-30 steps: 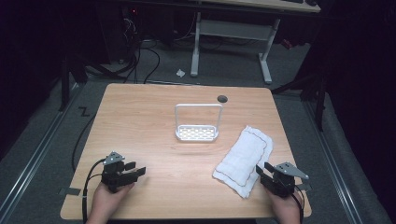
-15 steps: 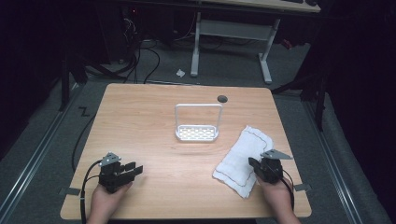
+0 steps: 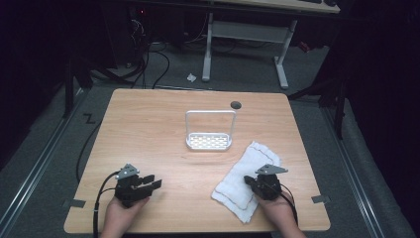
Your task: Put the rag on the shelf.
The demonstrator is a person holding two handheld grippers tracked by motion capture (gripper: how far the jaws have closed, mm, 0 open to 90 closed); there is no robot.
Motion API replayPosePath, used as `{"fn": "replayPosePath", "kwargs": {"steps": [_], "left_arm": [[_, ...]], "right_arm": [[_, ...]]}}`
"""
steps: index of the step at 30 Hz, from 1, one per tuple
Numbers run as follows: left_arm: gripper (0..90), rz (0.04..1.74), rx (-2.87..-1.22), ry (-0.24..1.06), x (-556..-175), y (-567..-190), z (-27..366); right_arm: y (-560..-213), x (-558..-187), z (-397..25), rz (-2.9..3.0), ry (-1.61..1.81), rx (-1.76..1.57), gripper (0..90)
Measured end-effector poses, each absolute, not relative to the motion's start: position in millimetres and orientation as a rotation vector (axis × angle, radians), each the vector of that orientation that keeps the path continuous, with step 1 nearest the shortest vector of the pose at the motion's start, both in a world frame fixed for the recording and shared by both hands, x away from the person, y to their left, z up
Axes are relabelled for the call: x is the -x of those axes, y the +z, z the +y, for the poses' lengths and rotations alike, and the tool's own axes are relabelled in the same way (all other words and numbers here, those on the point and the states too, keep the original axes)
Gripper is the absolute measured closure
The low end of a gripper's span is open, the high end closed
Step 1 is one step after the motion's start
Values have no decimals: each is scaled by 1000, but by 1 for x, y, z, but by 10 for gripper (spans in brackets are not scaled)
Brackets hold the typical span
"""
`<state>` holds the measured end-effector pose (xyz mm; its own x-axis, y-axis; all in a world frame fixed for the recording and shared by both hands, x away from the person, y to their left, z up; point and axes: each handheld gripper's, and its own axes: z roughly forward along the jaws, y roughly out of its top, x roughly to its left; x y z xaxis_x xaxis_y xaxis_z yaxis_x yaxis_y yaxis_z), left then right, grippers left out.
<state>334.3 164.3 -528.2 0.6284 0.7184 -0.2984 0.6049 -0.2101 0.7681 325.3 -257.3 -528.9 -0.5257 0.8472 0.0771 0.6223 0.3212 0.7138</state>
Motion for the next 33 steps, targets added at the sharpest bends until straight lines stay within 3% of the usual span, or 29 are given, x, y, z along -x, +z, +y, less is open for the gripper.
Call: {"fn": "replayPosePath", "kwargs": {"steps": [6, 13, 15, 18, 24, 28, 33], "left_arm": [[629, 917, -2011, 16, -334, -530, 99], [638, 782, -2048, -80, -336, -529, 25], [715, 783, -2118, -48, -333, -535, 12], [823, 784, -2128, -39, -328, -534, 12], [832, 739, -2143, -71, -301, -535, 19], [803, 737, -2133, -91, -287, -536, 28], [682, 770, -2087, -84, -281, -535, 52]], "right_arm": [[-524, -314, -238, 2319, 1069, -1203, 900], [-515, -314, -270, 2148, 1022, -1285, 900], [-516, -316, -284, 2108, 1014, -1345, 900], [-520, -318, -297, 2084, 978, -1400, 900], [-528, -324, -294, 2121, 929, -1422, 900], [-529, -327, -275, 2166, 931, -1359, 900], [-527, -337, -239, 2261, 929, -1275, 900]]}}
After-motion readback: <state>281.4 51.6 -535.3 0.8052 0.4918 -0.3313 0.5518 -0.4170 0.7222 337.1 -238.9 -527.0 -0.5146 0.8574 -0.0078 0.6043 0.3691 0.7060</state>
